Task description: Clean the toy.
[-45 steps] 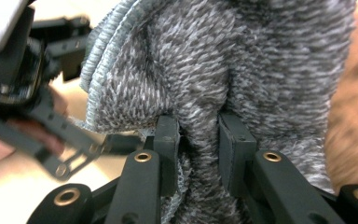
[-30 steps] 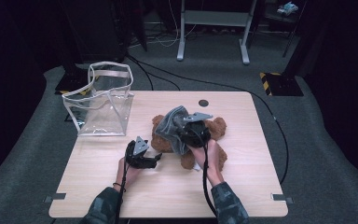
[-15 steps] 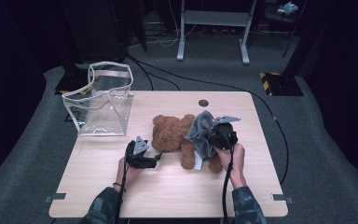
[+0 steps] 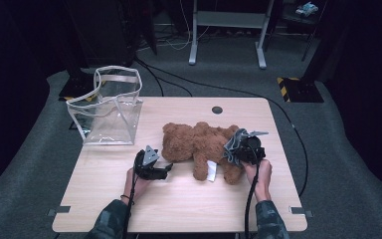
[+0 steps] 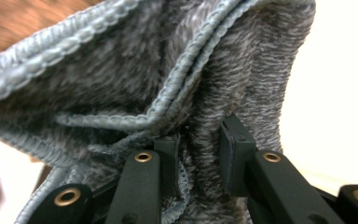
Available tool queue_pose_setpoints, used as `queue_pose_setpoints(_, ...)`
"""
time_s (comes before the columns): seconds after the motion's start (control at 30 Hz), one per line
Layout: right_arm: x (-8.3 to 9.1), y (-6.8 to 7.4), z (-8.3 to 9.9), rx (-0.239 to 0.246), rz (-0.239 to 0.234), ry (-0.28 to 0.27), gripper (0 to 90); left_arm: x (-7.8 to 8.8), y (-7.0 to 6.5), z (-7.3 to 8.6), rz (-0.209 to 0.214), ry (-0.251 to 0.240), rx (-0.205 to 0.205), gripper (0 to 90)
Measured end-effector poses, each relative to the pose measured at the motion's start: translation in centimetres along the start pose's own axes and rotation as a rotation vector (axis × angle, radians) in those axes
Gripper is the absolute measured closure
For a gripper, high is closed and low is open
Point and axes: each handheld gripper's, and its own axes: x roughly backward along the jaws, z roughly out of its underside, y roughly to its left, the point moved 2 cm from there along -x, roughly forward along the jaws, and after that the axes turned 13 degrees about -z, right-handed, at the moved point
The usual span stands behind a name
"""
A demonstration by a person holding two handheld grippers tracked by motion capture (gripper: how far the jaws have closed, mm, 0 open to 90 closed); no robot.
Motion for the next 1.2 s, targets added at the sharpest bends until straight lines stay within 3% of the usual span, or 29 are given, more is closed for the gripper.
queue_pose_setpoints(0.13,-0.1,-0.6,-0.5,-0.004,0.022,0.016,71.8,0.0,0.0,0.0,0.002,0.0,0.0,16.1)
queue_pose_setpoints(0.2,0.7,-0.7,-1.2,-0.026,0.002,-0.04,71.9,0.0,0.0,0.0,0.002,0.002,-0.001,16.1)
queue_pose_setpoints(0.33,1.6,-0.5,-2.9,-0.011,-0.015,-0.126,71.9,0.0,-0.1,0.0,-0.002,0.0,-0.003,16.1)
queue_pose_setpoints(0.4,0.8,-0.6,-3.3,-0.004,-0.011,-0.114,71.9,0.0,0.0,0.0,-0.004,-0.001,-0.002,16.1)
queue_pose_setpoints(0.53,-1.4,-1.8,-3.0,-0.061,0.013,-0.054,71.9,0.0,0.0,0.0,0.001,0.003,-0.003,16.2)
queue_pose_setpoints(0.7,-2.9,-3.7,-1.5,-0.106,0.1,0.046,71.8,0.0,0.0,0.0,0.002,-0.002,0.004,16.3)
queue_pose_setpoints(0.77,-2.5,-4.0,-1.3,-0.118,0.105,0.042,71.7,0.0,0.0,0.0,0.003,-0.002,0.002,16.3)
queue_pose_setpoints(0.83,-1.4,-4.1,-1.5,-0.12,0.121,-0.003,71.7,0.0,0.0,0.0,0.004,0.0,0.0,16.3)
queue_pose_setpoints(0.93,0.0,-3.9,-2.3,-0.103,0.084,-0.082,71.6,0.0,-0.1,0.0,-0.001,0.0,-0.003,16.3)
queue_pose_setpoints(1.03,0.2,-3.2,-3.0,-0.079,0.032,-0.112,71.5,-0.1,-0.1,0.0,-0.003,0.001,-0.005,16.3)
queue_pose_setpoints(1.13,-1.6,-2.8,-3.3,-0.053,0.008,-0.057,71.4,-0.1,-0.1,0.0,-0.004,0.001,-0.005,16.3)
queue_pose_setpoints(1.2,-2.9,-3.0,-3.0,-0.085,0.019,-0.009,71.2,-0.1,-0.1,0.0,-0.004,0.0,-0.005,16.3)
